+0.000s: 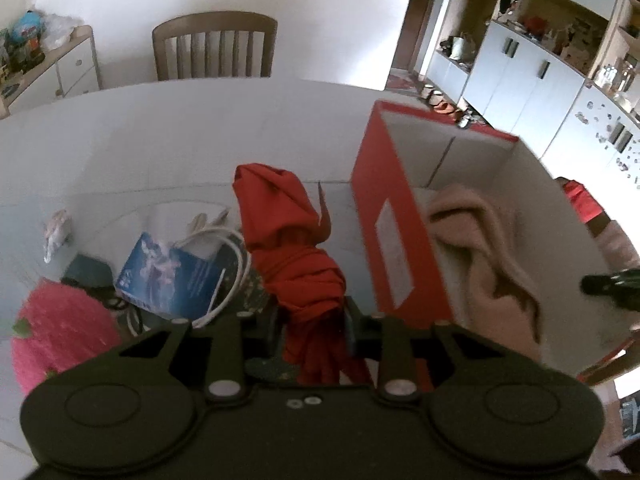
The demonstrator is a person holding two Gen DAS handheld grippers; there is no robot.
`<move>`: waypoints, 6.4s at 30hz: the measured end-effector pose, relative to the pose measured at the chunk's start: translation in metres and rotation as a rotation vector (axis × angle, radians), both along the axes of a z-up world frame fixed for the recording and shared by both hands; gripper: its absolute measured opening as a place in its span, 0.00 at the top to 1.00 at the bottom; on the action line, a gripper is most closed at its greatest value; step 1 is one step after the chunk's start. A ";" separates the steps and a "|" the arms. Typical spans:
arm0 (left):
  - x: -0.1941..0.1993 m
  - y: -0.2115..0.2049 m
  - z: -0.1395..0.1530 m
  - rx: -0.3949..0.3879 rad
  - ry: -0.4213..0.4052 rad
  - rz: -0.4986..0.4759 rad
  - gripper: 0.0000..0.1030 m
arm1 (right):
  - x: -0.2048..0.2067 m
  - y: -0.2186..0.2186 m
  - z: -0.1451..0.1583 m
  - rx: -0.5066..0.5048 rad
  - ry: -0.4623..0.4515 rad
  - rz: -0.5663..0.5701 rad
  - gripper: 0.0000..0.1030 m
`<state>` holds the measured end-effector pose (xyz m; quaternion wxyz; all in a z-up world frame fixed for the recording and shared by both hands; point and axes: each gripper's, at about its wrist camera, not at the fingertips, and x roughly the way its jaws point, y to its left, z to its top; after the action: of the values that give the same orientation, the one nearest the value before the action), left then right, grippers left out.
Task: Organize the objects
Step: 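Lift the red cloth with the left gripper and carry it into the box, then lower the red cloth beside the pink hat and open the left gripper, then move the left gripper to the pink strawberry plush and grasp it, then lift the strawberry plush with the left gripper and carry it over the box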
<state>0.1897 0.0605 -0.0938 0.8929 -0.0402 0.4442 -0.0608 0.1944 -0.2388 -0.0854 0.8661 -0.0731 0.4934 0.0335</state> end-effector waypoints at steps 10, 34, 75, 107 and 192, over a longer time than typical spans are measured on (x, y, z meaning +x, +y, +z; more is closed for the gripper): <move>-0.009 -0.019 0.050 -0.001 -0.029 -0.076 0.74 | 0.001 0.002 0.000 0.005 0.002 -0.001 0.96; 0.028 -0.110 0.080 0.021 -0.054 -0.280 0.73 | -0.002 0.000 0.000 0.033 -0.002 0.005 0.96; 0.087 -0.162 -0.057 0.310 0.314 -0.317 0.63 | -0.001 -0.005 -0.003 0.061 -0.003 0.017 0.96; 0.042 -0.147 0.030 0.115 0.066 -0.294 0.12 | -0.001 -0.007 -0.004 0.065 0.001 0.011 0.96; -0.017 0.128 -0.019 0.115 0.107 0.305 0.22 | 0.003 0.007 0.003 -0.036 0.022 0.003 0.95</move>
<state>0.1730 0.1882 -0.1129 0.8676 -0.0592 0.4828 0.1033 0.1972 -0.2315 -0.0829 0.8591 -0.0893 0.5032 0.0268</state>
